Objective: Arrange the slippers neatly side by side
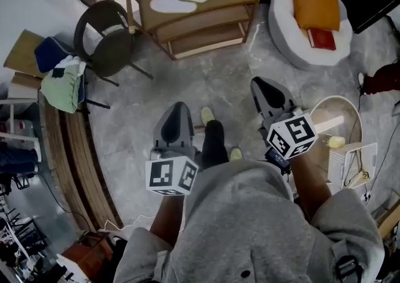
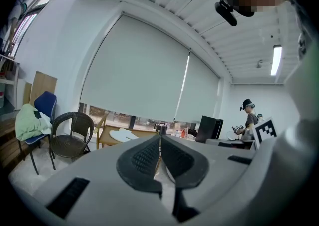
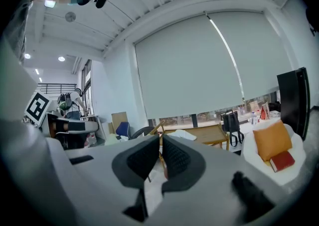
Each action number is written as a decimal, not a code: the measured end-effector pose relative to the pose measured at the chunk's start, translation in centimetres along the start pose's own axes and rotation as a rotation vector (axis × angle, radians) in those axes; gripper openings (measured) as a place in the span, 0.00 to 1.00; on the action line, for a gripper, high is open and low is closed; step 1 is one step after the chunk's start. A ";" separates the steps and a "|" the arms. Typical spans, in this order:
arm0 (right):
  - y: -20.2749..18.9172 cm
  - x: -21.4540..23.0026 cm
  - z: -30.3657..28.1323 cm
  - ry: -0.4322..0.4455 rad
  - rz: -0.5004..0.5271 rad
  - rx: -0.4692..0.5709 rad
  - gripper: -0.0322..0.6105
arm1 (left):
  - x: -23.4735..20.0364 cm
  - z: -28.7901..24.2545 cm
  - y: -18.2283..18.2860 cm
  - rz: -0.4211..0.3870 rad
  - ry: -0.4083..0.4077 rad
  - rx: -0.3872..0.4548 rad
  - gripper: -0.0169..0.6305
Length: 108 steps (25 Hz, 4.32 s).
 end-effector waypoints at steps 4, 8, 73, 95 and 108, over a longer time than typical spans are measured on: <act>0.7 0.6 -3.0 0.003 0.003 -0.020 0.10 | -1.7 -2.8 0.8 0.012 -0.005 -0.020 0.06; 1.6 1.1 -5.9 -0.003 -0.003 -0.032 0.10 | -3.6 -5.5 2.0 0.015 -0.014 -0.031 0.06; 10.2 4.7 -31.5 -0.023 0.117 -0.025 0.09 | -21.3 -26.2 10.6 -0.078 0.051 -0.111 0.05; 13.2 15.3 -47.1 0.129 0.151 -0.154 0.09 | -23.5 -42.5 13.5 -0.042 0.178 -0.187 0.05; 12.8 19.9 -54.2 0.251 0.151 -0.237 0.10 | -23.5 -47.6 12.7 -0.029 0.313 -0.216 0.05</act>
Point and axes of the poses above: the fingertips, and each gripper's own axes: z backward along the fingers, x to its right, y out of its top, the point moved 10 cm from there along z, backward along the fingers, and after that the axes turned 7 degrees about -y, right-handed, at the moved point
